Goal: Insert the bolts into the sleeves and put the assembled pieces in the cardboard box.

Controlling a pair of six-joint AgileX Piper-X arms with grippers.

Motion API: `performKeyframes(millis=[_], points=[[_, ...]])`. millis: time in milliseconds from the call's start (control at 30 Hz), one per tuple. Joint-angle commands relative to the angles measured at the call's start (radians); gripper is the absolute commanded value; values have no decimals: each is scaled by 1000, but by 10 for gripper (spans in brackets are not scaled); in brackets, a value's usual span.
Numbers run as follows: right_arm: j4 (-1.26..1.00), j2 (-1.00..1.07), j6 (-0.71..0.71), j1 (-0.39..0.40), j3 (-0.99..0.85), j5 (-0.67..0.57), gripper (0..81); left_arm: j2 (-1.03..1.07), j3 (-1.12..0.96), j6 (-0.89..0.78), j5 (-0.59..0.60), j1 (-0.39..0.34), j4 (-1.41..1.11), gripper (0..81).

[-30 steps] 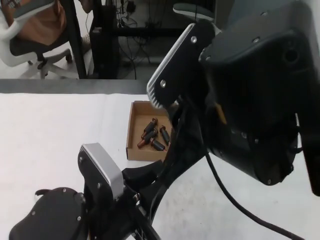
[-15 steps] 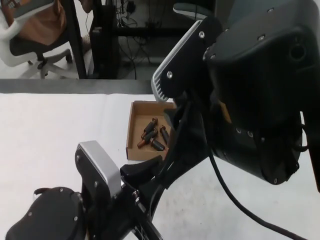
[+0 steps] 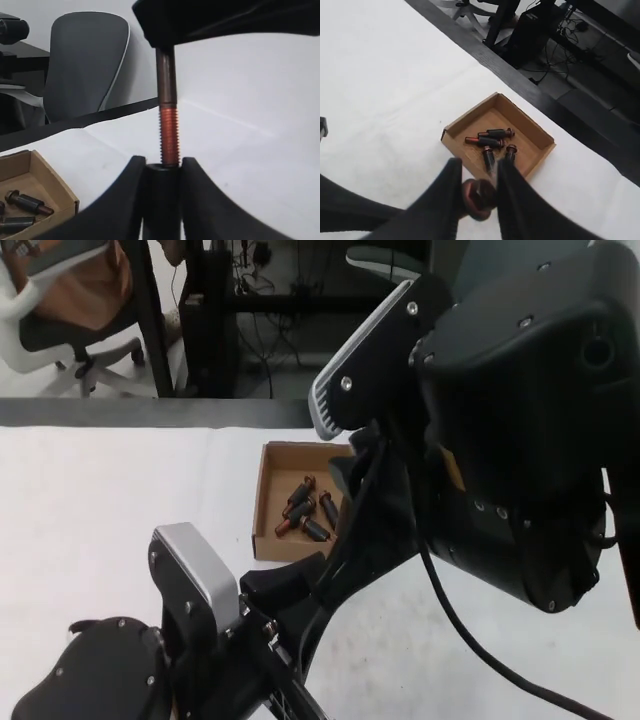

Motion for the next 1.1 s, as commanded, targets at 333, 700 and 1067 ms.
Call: performKeyframes(millis=[333, 700, 1067], points=[[-5, 6, 16, 2, 5, -33, 6, -4, -10, -8, -5, 0, -64, 18], [-3, 14, -28, 2, 5, -24, 6, -4, -10, -8, -2, 0, -117, 18], [3, 15, 2, 9, 5, -209, 92, -4, -10, -8, -5, 0, -117, 18]])
